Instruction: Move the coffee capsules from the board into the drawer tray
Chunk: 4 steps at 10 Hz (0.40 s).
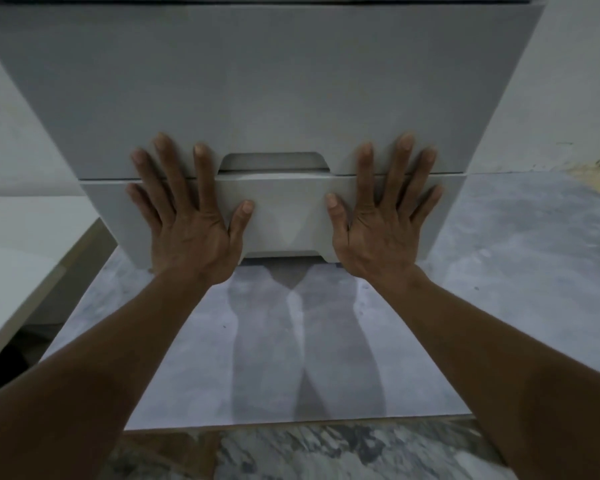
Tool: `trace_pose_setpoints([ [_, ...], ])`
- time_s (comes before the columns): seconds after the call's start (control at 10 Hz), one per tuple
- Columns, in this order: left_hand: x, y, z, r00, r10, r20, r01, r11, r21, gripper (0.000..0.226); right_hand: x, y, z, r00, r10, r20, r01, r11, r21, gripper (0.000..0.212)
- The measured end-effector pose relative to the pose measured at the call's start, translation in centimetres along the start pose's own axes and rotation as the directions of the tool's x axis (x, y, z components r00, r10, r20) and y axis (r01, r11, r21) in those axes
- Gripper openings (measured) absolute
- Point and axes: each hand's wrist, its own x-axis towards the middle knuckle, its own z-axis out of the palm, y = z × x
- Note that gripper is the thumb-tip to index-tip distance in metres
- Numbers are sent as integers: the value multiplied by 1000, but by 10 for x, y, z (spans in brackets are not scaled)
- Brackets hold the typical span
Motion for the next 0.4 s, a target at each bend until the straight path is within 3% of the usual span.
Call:
trace_pose_setpoints([
  [0.2, -14, -9, 15, 996, 24, 84, -27, 999, 40, 91, -7, 6, 10, 997, -8, 76, 9, 1000, -8, 76],
  [0.4, -63, -12, -2, 937, -6, 350, 11, 1000, -11, 88, -39, 10, -21, 947, -57, 317, 41, 998, 56, 74],
])
